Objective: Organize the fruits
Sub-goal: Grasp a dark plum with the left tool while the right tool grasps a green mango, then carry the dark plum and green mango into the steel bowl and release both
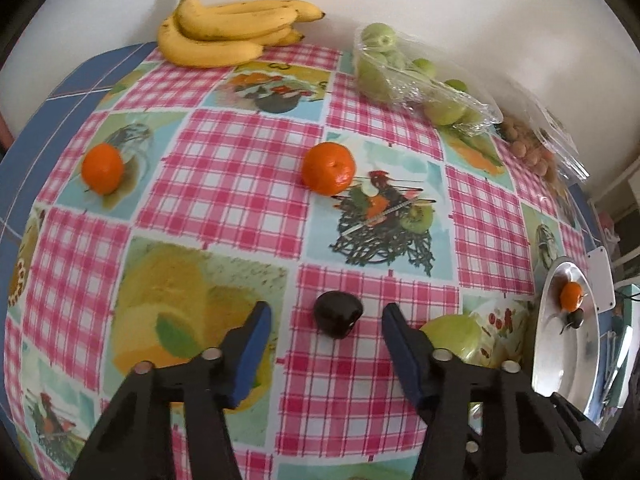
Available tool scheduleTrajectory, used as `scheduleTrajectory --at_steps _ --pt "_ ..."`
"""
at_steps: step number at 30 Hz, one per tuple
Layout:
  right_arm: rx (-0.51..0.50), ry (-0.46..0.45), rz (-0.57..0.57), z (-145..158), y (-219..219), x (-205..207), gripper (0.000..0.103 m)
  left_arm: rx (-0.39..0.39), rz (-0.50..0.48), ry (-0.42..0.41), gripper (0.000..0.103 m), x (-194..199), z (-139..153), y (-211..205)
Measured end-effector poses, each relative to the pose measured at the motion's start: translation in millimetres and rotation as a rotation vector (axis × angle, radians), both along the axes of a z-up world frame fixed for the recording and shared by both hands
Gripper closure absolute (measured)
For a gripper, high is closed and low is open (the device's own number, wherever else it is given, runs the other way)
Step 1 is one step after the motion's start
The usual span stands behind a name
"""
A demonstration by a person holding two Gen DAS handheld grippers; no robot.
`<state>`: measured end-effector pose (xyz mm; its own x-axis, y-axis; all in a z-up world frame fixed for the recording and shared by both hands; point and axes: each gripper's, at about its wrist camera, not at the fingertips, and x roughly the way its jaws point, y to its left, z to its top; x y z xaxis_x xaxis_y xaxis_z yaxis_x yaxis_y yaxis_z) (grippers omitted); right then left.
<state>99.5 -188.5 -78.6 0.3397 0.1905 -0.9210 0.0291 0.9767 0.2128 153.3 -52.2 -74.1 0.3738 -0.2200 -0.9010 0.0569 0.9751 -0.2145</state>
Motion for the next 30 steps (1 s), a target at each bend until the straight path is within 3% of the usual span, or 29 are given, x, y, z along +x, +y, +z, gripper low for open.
scheduleTrajectory --at_steps 3,9,15,30 --pt "0.004 0.009 0.005 -2 -1 1 0.04 0.007 -0.016 -0.008 0.051 2 -1 -5" --pt "0.015 0.019 0.012 -2 -2 -1 0.042 0.009 -0.037 -0.002 0.066 3 -5 -9" --pt "0.019 0.022 0.007 -2 -2 -1 0.043 -0.003 -0.012 -0.001 0.074 4 -6 -5" --pt "0.038 0.004 -0.007 8 -7 -5 0.043 -0.015 -0.009 -0.018 0.075 1 8 -6"
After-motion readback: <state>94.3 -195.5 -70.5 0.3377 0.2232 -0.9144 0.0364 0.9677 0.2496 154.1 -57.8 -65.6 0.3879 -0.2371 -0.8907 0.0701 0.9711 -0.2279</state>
